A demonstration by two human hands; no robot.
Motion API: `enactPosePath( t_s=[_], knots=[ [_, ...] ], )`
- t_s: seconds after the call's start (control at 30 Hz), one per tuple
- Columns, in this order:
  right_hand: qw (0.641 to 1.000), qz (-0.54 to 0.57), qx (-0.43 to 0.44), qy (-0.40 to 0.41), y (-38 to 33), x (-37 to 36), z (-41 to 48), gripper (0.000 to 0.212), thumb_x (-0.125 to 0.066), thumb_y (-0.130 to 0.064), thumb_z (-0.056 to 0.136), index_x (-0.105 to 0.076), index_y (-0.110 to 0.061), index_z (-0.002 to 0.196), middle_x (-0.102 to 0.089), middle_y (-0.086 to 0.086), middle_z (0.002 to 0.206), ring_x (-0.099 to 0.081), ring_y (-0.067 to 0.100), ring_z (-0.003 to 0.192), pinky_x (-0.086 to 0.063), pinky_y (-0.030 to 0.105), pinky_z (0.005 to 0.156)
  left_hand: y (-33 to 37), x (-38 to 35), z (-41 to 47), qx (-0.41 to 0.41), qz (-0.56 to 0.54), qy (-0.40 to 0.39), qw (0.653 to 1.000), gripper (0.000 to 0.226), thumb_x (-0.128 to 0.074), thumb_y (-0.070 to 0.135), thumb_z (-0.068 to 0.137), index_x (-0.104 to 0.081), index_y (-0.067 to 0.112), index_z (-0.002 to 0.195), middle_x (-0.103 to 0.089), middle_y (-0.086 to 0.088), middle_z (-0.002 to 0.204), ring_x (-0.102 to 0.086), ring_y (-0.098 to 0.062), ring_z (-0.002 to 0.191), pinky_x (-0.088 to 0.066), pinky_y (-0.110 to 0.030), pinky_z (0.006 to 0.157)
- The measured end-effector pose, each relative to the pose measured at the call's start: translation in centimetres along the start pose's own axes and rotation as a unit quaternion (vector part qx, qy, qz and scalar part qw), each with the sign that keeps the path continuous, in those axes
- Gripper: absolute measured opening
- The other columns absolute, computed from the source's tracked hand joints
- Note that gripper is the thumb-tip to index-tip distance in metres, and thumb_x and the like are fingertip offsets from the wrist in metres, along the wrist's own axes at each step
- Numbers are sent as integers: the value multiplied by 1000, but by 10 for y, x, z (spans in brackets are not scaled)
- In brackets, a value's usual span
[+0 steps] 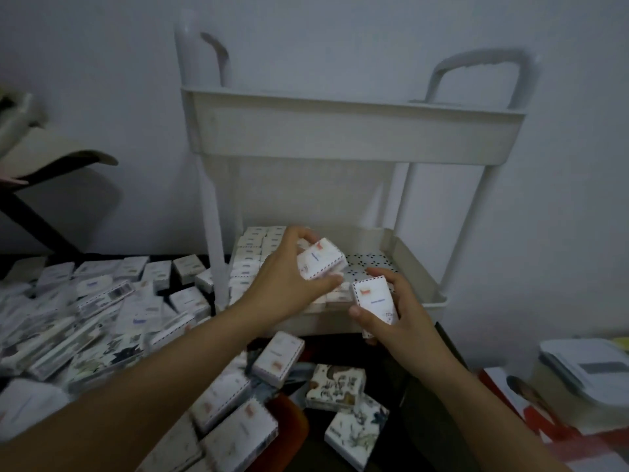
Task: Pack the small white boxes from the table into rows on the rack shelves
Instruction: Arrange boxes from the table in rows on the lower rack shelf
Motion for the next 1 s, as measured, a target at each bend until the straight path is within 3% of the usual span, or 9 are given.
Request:
enactPosePath(
  t_s=[0.13,0.23,0.33,0.47,0.57,0.67,0.77,0.9,1.0],
  knots=[
    [1000,0,-1,19,7,15,25,65,-74,-55,64,-46,-43,122,-61,-30,93,-66,2,86,-58,26,62,1,-11,54,-22,46,-8,999,27,-66,53,82,-66,30,97,-62,6,102,-62,-5,85,-50,-24,65],
    [999,-9,-7,41,13,21,42,57,-67,-62,64,-50,-40,114,-64,-22,90,-66,4,77,-55,23,56,-5,-17,90,-15,116,-16,993,41,-54,47,93,-68,11,79,-65,-7,84,-63,-23,78,-49,-33,69],
    [997,2,-32,64,20,23,56,33,-53,-60,82,-57,-36,104,-67,-5,82,-65,9,62,-52,25,49,-18,-23,113,5,133,-50,990,39,-58,44,91,-66,7,83,-69,-7,84,-64,-22,79,-50,-31,71],
    [996,-12,-46,81,28,29,72,14,-44,-33,100,-57,-36,104,-69,-5,86,-67,12,71,-52,27,52,-35,-30,124,-1,166,-113,980,19,-66,34,85,-68,16,93,-70,3,89,-65,-14,82,-52,-29,72],
    [995,-19,-36,86,31,30,80,9,-48,-30,98,-55,-33,103,-72,-4,87,-69,12,74,-55,28,56,-46,-30,118,-10,200,-160,967,33,-65,28,82,-59,37,113,-61,13,97,-60,-5,83,-49,-23,72],
    [996,-20,-23,84,32,29,88,7,-52,-31,97,-53,-30,104,-73,-7,84,-66,3,64,-47,17,50,-55,-28,109,-27,220,-189,957,35,-60,27,82,-57,44,113,-59,14,82,-55,1,69,-40,-17,59],
    [995,-15,-11,94,28,28,97,9,-55,-29,96,-50,-26,103,-72,-4,88,-63,0,57,-44,15,46,-59,-27,102,-32,222,-210,952,28,-63,31,83,-62,41,110,-63,11,89,-60,-6,84,-46,-22,70],
    [989,-13,3,145,21,27,116,20,-60,-24,94,-47,-23,109,-69,-4,99,-68,6,75,-56,31,62,-63,-28,96,-16,212,-237,948,24,-63,40,87,-62,37,111,-69,8,101,-63,-5,93,-51,-30,87],
    [989,-36,8,140,25,22,130,26,-59,-24,95,-43,-22,115,-65,-4,107,-67,13,89,-55,21,62,-63,-28,92,-50,239,-209,947,18,-63,43,88,-65,29,99,-69,12,90,-62,-4,87,-47,-31,90]
  ],
)
Point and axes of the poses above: each hand's wrist, its own z-axis towards the middle knuckle, its own x-axis out of the back of the hand, y = z × x, the point moved 2 cm from there along z, towards the middle knuckle
